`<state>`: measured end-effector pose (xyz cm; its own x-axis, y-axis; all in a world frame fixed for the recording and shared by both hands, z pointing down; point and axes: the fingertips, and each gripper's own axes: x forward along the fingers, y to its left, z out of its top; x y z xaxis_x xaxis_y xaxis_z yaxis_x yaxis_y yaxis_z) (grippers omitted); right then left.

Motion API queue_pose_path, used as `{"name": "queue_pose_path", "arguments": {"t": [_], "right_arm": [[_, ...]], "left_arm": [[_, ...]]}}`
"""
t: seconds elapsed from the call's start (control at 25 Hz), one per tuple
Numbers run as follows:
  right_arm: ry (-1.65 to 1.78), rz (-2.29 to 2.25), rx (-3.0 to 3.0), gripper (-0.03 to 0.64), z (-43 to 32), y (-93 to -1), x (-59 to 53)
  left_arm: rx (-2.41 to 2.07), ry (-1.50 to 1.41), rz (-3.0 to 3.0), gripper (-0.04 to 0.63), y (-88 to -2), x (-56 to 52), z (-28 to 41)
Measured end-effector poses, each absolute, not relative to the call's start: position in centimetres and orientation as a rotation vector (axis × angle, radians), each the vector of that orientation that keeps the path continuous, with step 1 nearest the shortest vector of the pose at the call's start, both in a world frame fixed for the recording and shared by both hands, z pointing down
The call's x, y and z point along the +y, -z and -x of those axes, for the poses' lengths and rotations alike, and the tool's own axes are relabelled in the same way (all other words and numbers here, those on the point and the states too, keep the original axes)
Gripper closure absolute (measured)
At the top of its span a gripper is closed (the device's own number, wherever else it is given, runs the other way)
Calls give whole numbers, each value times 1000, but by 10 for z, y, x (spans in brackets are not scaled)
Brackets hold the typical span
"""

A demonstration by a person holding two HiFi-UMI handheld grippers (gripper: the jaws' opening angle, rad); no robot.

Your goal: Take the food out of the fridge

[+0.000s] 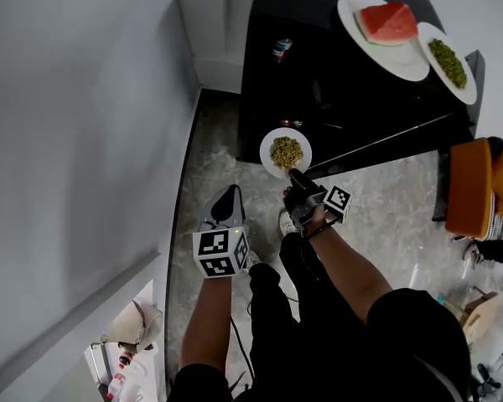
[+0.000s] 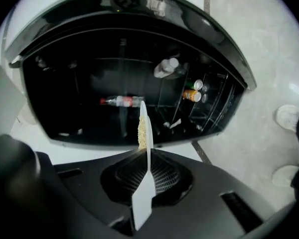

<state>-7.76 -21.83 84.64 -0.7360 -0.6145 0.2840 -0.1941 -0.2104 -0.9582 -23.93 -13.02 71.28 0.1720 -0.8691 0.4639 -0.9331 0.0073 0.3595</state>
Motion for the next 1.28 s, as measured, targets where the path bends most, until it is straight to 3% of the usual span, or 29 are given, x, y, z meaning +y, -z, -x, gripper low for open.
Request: {"name": "queue_pose_path", "arguments": {"t": [0.28,0.6,1.28], "right_arm": [[1992,880,1807,606,75,-732,-174],[1947,862,1818,606,34,-590,-146],[1876,864,1871,606,-35,-465,-148]], "left_arm": [[-1714,-110,-1904,595,-629,-117,239],[-1719,-165,-2032,597,-502,-123,190],[-1732,-81,-2172,596,-399,-134,97]]}}
